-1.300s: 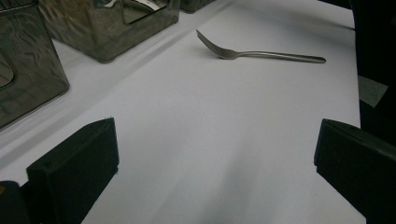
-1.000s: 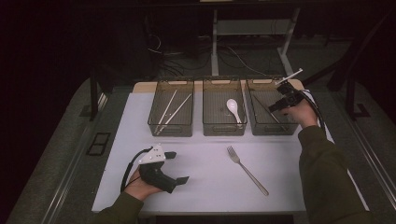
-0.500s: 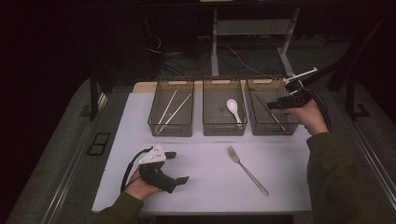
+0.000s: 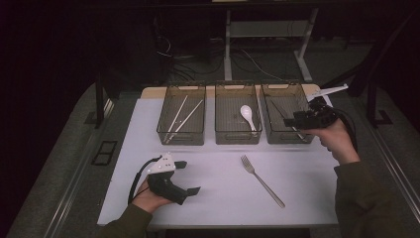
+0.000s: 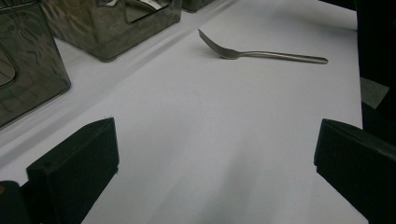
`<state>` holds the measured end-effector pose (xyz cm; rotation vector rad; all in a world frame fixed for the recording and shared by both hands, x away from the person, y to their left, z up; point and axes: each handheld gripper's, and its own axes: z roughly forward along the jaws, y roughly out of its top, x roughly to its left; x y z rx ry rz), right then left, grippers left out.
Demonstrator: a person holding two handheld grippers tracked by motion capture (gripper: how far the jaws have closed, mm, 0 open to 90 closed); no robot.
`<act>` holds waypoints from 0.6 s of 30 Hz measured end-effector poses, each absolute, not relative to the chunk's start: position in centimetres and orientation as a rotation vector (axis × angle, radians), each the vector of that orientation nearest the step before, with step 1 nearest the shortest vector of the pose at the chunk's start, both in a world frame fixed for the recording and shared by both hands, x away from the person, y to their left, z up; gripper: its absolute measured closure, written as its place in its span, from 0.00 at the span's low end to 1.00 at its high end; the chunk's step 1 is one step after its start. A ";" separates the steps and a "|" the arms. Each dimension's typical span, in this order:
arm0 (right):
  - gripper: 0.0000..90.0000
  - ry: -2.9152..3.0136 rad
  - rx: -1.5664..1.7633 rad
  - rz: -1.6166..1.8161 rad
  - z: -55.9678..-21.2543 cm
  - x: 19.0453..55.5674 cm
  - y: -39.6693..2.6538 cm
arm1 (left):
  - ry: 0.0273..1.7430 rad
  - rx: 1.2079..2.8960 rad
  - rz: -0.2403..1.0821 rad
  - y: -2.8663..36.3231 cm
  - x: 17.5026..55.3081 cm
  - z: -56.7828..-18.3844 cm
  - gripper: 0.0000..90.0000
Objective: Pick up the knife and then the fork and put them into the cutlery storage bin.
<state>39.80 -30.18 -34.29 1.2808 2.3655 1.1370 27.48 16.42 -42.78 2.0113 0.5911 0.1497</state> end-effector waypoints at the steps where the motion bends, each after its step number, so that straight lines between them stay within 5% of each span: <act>1: 0.48 2.364 1.271 1.140 -34.5 39.4 -30.1 | 0.591 2.010 0.149 16.4 27.5 -42.8 0.00; 18: 0.65 2.477 1.168 1.128 -37.5 33.8 -27.8 | 0.594 2.020 0.154 16.3 27.4 -42.8 0.00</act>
